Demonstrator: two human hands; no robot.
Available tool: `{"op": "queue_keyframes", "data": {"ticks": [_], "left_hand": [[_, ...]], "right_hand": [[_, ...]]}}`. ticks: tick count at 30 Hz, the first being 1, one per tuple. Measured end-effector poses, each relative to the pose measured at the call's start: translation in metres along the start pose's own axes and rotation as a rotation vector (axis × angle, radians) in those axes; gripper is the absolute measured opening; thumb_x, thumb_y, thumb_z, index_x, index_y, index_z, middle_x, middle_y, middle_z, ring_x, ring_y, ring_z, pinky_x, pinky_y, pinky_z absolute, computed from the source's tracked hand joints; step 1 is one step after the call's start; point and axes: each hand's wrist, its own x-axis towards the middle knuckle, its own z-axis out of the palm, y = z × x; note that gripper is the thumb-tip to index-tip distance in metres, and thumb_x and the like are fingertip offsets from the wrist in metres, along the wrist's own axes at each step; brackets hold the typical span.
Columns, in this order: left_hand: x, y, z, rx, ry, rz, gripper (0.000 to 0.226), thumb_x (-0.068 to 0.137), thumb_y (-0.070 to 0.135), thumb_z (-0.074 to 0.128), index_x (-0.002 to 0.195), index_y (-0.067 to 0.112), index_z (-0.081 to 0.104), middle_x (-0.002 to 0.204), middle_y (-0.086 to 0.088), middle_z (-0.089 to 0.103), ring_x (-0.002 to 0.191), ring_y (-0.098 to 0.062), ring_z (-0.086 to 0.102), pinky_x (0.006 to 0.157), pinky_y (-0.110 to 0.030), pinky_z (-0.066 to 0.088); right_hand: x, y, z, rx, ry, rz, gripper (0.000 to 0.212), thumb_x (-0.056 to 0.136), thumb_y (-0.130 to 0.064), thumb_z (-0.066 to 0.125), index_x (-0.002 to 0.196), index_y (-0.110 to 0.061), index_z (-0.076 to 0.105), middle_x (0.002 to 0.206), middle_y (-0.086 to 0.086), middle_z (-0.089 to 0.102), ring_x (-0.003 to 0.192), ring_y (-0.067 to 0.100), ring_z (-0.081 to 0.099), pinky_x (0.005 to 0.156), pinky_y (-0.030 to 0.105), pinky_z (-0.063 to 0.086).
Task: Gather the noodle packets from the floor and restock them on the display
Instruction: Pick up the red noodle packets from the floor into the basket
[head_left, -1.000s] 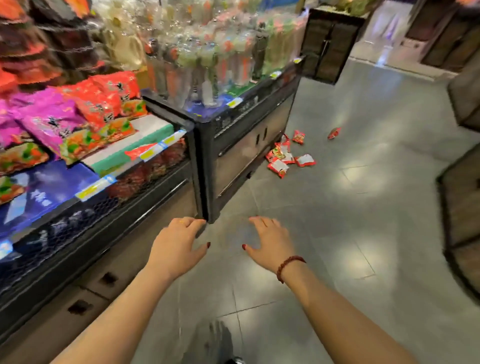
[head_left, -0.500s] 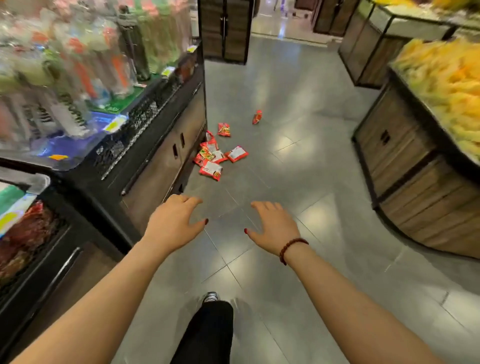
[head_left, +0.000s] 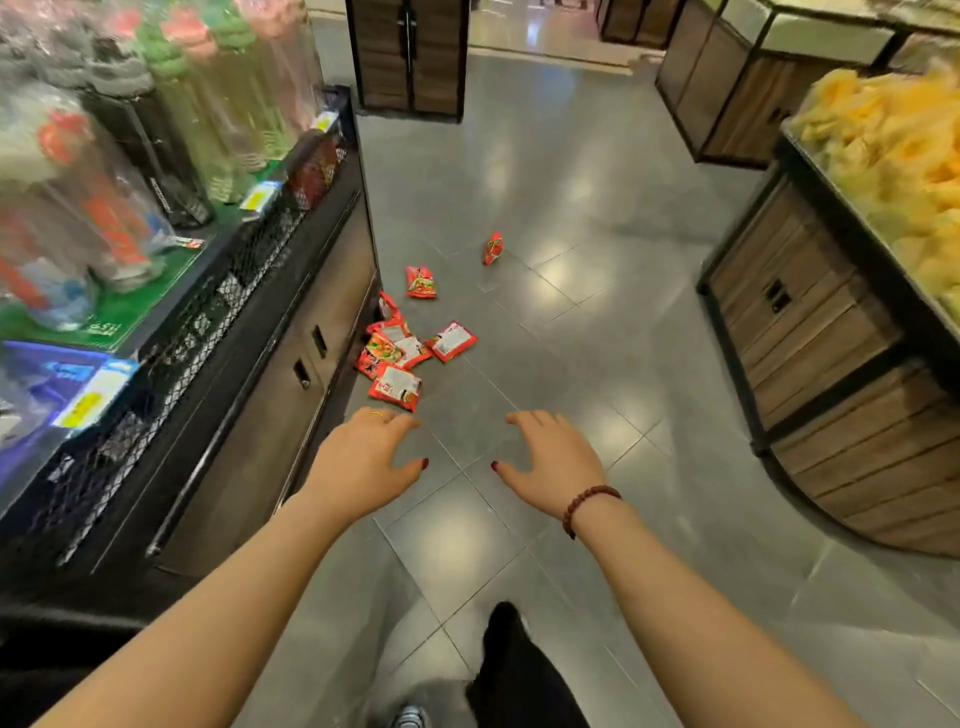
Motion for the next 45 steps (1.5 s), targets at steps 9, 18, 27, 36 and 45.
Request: {"op": "queue_keyframes", "data": {"ticks": [9, 18, 27, 36, 45], "left_hand": [[0.181, 0.020, 0.004, -0.021, 0.010, -0.123, 0.049, 0.089, 0.049, 0.060, 0.132, 0.026, 0.053, 0.126, 0.002, 0.058, 0.121, -0.018, 0.049, 0.090, -0.031, 0.045], [0.298, -0.004, -0.001, -0.094, 0.035, -0.276, 0.048, 0.087, 0.046, 0.064, 0.129, 0.026, 0.057, 0.124, 0.003, 0.060, 0.115, -0.019, 0.053, 0.087, -0.033, 0.048], [0.414, -0.105, -0.001, -0.158, -0.003, -0.457, 0.048, 0.087, 0.045, 0.061, 0.131, 0.026, 0.056, 0.124, 0.004, 0.060, 0.119, -0.018, 0.052, 0.089, -0.036, 0.050], [0.461, -0.170, -0.026, -0.270, 0.077, -0.672, 0.044, 0.087, 0.042, 0.064, 0.126, 0.021, 0.061, 0.118, -0.002, 0.064, 0.115, -0.024, 0.055, 0.091, -0.036, 0.047], [0.485, -0.188, -0.009, -0.344, 0.139, -1.088, 0.055, 0.083, 0.052, 0.055, 0.129, 0.023, 0.057, 0.121, -0.002, 0.059, 0.120, -0.024, 0.051, 0.094, -0.034, 0.045]], "right_hand": [[0.172, 0.099, -0.048, 0.027, -0.054, -0.058, 0.052, 0.090, -0.046, 0.057, 0.134, -0.022, 0.044, 0.135, 0.000, 0.048, 0.125, 0.022, 0.043, 0.096, 0.031, 0.039], [0.323, 0.140, -0.084, 0.029, -0.120, -0.152, 0.055, 0.089, -0.046, 0.058, 0.136, -0.022, 0.043, 0.137, 0.001, 0.049, 0.126, 0.022, 0.042, 0.101, 0.032, 0.039], [0.498, 0.116, -0.085, -0.023, -0.185, -0.269, 0.057, 0.089, -0.043, 0.059, 0.139, -0.024, 0.041, 0.138, 0.001, 0.049, 0.128, 0.023, 0.042, 0.103, 0.032, 0.038], [0.630, 0.052, -0.081, -0.061, -0.367, -0.438, 0.044, 0.087, -0.036, 0.060, 0.127, -0.020, 0.051, 0.126, 0.005, 0.056, 0.119, 0.027, 0.049, 0.094, 0.034, 0.043], [0.745, -0.009, -0.055, -0.175, -0.575, -0.759, 0.051, 0.086, -0.034, 0.062, 0.134, -0.020, 0.049, 0.132, 0.007, 0.055, 0.122, 0.028, 0.050, 0.099, 0.036, 0.043]]}}
